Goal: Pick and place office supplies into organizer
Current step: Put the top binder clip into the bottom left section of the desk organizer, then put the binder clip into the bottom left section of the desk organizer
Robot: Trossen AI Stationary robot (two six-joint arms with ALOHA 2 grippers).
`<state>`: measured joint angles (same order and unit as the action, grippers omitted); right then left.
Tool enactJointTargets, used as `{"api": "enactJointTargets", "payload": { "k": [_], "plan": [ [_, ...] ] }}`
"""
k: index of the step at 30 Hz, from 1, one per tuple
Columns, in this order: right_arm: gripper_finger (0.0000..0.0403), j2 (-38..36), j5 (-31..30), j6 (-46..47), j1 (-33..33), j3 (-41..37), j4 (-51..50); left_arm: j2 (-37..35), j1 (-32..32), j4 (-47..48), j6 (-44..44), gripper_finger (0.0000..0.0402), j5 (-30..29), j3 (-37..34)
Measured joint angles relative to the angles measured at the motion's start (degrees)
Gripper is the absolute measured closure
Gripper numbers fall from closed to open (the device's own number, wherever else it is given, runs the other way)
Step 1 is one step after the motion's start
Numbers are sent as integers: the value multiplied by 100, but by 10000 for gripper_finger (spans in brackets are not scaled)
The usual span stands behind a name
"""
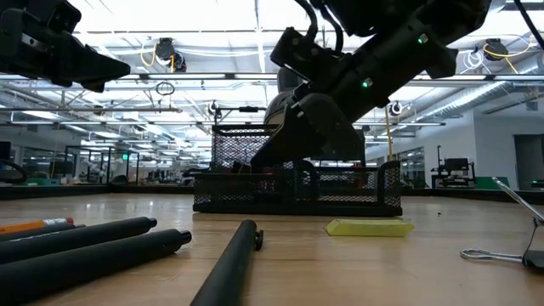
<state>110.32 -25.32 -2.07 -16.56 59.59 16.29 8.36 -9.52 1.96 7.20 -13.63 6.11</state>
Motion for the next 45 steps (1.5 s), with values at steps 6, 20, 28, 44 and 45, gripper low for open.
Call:
{"api": "enactJointTargets", "payload": {
  "k": [6,20,28,44,45],
  "plan": [
    [370,0,-2,169,0,0,-2,-1,1,4,-5,355,0,0],
    [308,-807,14,-44,-225,-17,-339,0,1,8,-17,355,0,0],
    [306,-1654,1983,661,-771,-7,-1100,-1,1,107,-17,355,0,0],
    [291,-801,4213,1671,-1158,-11,-1220,0,1,127,-90,355,2,0],
    [291,-723,4212,1667,-1154,-11,-1187,-2,0,131,-92,355,2,0]
  ]
}}
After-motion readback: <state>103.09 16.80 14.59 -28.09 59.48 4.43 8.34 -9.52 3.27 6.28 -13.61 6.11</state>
